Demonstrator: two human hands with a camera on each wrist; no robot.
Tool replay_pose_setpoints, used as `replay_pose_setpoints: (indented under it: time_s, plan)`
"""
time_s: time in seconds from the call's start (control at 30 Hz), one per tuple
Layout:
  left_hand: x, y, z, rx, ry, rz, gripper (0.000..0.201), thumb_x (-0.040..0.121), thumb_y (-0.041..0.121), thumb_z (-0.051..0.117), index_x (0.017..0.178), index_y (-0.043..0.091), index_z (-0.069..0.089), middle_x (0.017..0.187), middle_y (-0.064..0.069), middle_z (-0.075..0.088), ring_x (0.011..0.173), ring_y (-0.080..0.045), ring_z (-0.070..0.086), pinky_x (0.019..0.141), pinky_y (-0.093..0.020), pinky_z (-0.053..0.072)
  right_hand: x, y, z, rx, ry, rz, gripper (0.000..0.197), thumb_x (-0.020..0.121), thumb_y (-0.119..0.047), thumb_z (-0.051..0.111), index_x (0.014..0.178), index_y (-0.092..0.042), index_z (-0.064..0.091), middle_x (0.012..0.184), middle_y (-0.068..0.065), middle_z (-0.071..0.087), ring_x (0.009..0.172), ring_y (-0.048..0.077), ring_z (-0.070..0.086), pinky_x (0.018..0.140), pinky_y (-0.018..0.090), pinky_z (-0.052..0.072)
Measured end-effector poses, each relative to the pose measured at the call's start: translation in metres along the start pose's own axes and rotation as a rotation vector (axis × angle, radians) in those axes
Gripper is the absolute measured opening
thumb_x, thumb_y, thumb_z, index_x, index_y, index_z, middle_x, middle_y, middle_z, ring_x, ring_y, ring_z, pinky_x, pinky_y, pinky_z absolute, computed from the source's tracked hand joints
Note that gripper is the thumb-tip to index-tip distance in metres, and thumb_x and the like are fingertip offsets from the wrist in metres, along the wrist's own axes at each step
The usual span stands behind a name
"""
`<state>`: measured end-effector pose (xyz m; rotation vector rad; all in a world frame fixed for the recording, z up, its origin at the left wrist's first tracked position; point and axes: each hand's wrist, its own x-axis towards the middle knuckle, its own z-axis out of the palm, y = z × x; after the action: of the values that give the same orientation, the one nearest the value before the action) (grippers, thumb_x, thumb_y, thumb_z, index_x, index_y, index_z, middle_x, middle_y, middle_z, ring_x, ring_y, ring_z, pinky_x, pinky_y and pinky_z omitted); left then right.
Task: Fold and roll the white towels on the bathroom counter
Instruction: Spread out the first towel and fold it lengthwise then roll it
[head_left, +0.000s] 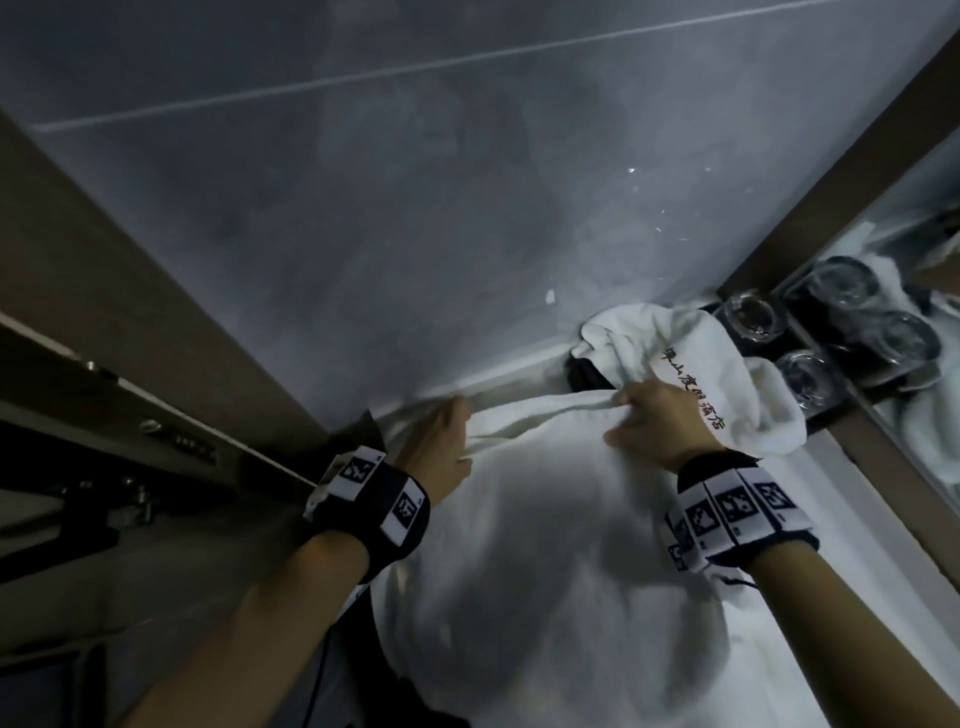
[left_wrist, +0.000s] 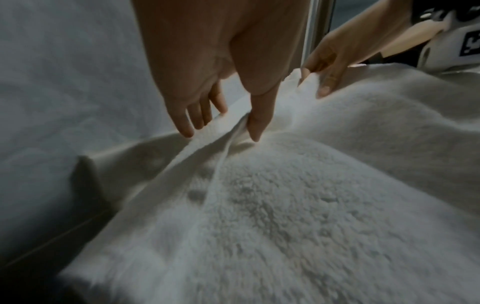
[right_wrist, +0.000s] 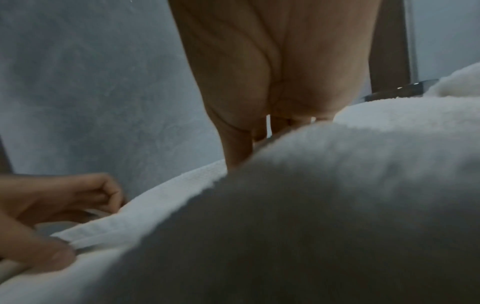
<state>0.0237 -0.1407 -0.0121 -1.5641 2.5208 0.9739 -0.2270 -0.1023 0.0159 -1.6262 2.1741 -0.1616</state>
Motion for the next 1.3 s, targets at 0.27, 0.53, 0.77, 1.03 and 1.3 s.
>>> replay_pose_setpoints:
  time_s: [0.27,0.53,0.77,1.03,1.3]
  plan:
    - [0.0,0.003,-0.002,-0.277,0.051,-0.017,0.042,0.093,0.021,0.049,0.131,0.008,0.035,0.125,-0.02,0.053,0.115,-0.033,0.052,0.092,-0.033,0.039,-0.033,-0.021,-0.02,0.366,0.185,-0.222,0.025,0.075,-0.021,0.075,0.075,-0.022,0.05,0.085,-0.005,0.059,0.084,0.014,0.057,0.072,0.022,0.037]
    - [-0.039,-0.001,-0.011,-0.513,0.029,0.071,0.025,0.085,0.042,0.058,0.105,0.027,0.059,0.099,0.018,0.053,0.094,0.004,0.046,0.082,-0.012,0.036,-0.075,-0.034,-0.034,0.398,0.402,-0.175,0.025,0.078,-0.031,0.07,0.079,-0.02,0.048,0.076,-0.013,0.051,0.062,-0.008,0.039,0.058,0.021,0.03]
    - [-0.082,-0.013,-0.038,-0.257,-0.216,0.083,0.031,0.08,0.031,0.069,0.106,0.015,0.062,0.111,-0.006,0.066,0.103,-0.018,0.06,0.09,-0.031,0.047,-0.107,-0.048,-0.038,0.351,0.5,-0.193,0.025,0.079,-0.027,0.07,0.08,-0.014,0.049,0.074,0.009,0.059,0.075,0.032,0.054,0.073,0.046,0.044]
    - [-0.145,-0.043,-0.044,-0.32,-0.065,-0.014,0.033,0.089,0.022,0.057,0.119,0.009,0.053,0.117,-0.002,0.058,0.111,-0.019,0.054,0.086,-0.02,0.036,-0.132,-0.052,-0.034,0.323,0.586,-0.06,0.024,0.074,-0.018,0.074,0.081,-0.005,0.055,0.075,0.014,0.059,0.08,0.035,0.058,0.077,0.043,0.043]
    - [-0.175,-0.006,-0.041,-0.146,0.204,0.172,0.021,0.09,0.031,0.05,0.108,0.019,0.052,0.103,-0.013,0.065,0.097,-0.033,0.061,0.076,-0.031,0.045,-0.167,-0.112,-0.004,0.022,0.134,-0.366,0.101,0.05,-0.035,0.088,0.135,-0.013,0.039,0.134,0.007,0.045,0.13,0.023,0.035,0.106,0.037,0.02]
